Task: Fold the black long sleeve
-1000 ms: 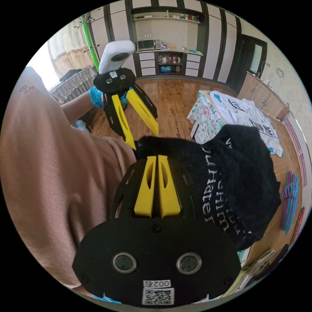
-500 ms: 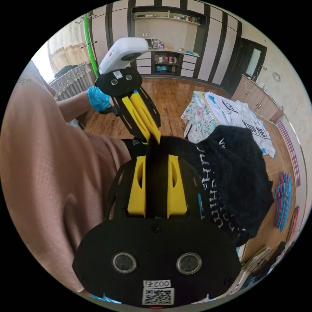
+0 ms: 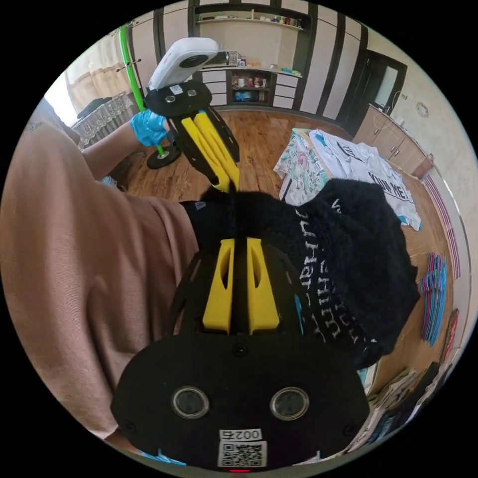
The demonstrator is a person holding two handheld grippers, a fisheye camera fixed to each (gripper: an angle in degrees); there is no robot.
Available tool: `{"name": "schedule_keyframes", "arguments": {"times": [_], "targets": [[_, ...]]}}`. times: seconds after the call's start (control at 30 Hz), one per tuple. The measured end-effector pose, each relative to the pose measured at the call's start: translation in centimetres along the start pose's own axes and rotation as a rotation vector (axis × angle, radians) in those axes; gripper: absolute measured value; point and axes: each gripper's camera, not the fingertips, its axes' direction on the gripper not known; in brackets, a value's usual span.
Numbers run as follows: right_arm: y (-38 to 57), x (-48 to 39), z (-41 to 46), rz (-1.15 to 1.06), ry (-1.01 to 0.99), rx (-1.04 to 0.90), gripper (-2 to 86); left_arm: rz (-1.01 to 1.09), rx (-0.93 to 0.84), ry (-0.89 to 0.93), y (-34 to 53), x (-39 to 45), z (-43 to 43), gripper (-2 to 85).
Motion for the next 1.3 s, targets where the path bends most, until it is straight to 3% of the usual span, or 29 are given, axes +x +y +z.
{"name": "schedule_keyframes", "arguments": {"times": [0.23, 0.5, 0.73, 1.03, 1.3], "targets": [[0.0, 0.4, -0.1, 0.027, 0.066, -0.014, 1.4, -0.035, 0.025, -0.033, 0.0, 1.1, -0.3, -0.1], [0.4, 2.8, -2.2, 0.137, 0.021, 0.024, 0.2, -0.082, 0.015, -0.088, -0.2, 4.0, 0.7, 9.4], [1.0, 3.1, -3.8, 0.179, 0.05, 0.06, 0.1, -0.163, 0.031, -0.215, -1.1, 7.2, 1.4, 9.8], [1.4, 4.0, -4.9, 0.266, 0.019, 0.069, -0.1, -0.169, 0.122, -0.217, -1.9, 10.7, -0.1, 13.6], [2.5, 3.1, -6.9, 0.227, 0.058, 0.094, -0.3, -0.266, 0.023, -0.398, -2.6, 11.6, 0.8, 10.9]]}}
